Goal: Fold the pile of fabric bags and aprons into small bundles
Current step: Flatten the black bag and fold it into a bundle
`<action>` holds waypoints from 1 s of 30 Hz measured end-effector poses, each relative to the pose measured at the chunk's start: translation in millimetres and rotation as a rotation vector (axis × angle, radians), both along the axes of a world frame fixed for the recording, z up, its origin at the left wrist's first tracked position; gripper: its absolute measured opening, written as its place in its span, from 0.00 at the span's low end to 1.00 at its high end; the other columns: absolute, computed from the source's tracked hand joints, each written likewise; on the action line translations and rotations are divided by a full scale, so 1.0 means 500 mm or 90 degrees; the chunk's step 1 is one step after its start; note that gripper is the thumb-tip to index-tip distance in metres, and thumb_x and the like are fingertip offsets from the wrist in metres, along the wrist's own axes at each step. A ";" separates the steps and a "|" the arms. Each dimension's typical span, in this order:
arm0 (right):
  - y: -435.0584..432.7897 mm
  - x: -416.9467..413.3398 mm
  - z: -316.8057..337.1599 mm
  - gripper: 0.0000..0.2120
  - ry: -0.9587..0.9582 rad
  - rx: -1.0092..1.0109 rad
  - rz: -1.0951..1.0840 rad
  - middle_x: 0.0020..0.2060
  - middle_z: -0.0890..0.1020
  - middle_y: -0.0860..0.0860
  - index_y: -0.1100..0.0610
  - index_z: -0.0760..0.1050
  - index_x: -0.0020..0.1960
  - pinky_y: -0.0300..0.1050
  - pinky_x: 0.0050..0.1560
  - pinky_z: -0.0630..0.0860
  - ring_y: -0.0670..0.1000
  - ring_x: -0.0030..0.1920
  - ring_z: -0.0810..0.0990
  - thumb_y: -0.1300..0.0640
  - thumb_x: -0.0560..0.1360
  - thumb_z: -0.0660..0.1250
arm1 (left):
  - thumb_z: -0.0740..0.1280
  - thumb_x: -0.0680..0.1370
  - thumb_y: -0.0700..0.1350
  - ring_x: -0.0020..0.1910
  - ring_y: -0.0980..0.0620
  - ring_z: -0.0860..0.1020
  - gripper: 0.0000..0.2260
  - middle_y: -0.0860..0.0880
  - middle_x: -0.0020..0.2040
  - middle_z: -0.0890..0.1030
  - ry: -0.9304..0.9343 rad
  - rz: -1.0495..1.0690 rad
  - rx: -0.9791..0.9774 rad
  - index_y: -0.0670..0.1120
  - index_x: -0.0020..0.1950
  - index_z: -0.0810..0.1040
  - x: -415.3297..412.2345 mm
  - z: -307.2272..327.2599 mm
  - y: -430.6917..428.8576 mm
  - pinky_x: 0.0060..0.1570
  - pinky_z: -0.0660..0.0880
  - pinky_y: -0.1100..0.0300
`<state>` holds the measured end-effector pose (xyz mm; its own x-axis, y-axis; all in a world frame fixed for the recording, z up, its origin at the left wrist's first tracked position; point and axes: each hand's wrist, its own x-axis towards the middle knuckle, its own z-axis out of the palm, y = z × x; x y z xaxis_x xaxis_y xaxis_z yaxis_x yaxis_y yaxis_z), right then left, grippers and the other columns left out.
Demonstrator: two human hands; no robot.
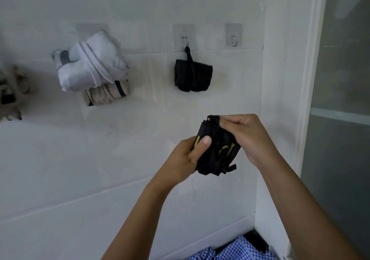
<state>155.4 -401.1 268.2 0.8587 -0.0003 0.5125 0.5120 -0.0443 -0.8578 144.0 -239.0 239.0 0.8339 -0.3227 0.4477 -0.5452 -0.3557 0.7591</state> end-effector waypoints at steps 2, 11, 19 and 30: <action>0.009 0.002 0.022 0.07 -0.054 -0.017 -0.009 0.42 0.86 0.56 0.59 0.85 0.47 0.52 0.50 0.79 0.50 0.44 0.84 0.60 0.76 0.68 | 0.65 0.78 0.54 0.28 0.60 0.72 0.13 0.57 0.28 0.74 -0.067 0.041 -0.079 0.48 0.37 0.71 0.003 0.006 -0.016 0.31 0.68 0.69; 0.038 0.019 0.121 0.14 -0.199 -0.014 0.081 0.56 0.83 0.51 0.60 0.78 0.62 0.41 0.62 0.74 0.46 0.58 0.80 0.65 0.79 0.61 | 0.70 0.74 0.53 0.29 0.50 0.74 0.19 0.46 0.30 0.74 -0.138 0.163 -0.293 0.37 0.37 0.73 0.015 0.116 -0.042 0.28 0.72 0.57; 0.081 0.073 0.255 0.10 -0.266 -0.122 -0.214 0.51 0.84 0.51 0.59 0.82 0.55 0.29 0.48 0.75 0.44 0.49 0.81 0.60 0.77 0.67 | 0.66 0.78 0.51 0.26 0.58 0.74 0.11 0.49 0.32 0.78 -0.067 0.157 -0.358 0.45 0.41 0.77 0.033 0.175 -0.074 0.29 0.74 0.64; 0.106 0.118 0.309 0.09 -0.291 -0.343 -0.343 0.41 0.84 0.59 0.63 0.82 0.44 0.55 0.53 0.76 0.58 0.44 0.81 0.60 0.75 0.65 | 0.69 0.76 0.49 0.28 0.57 0.77 0.09 0.49 0.35 0.81 -0.006 0.154 -0.473 0.45 0.42 0.79 0.043 0.212 -0.054 0.34 0.78 0.65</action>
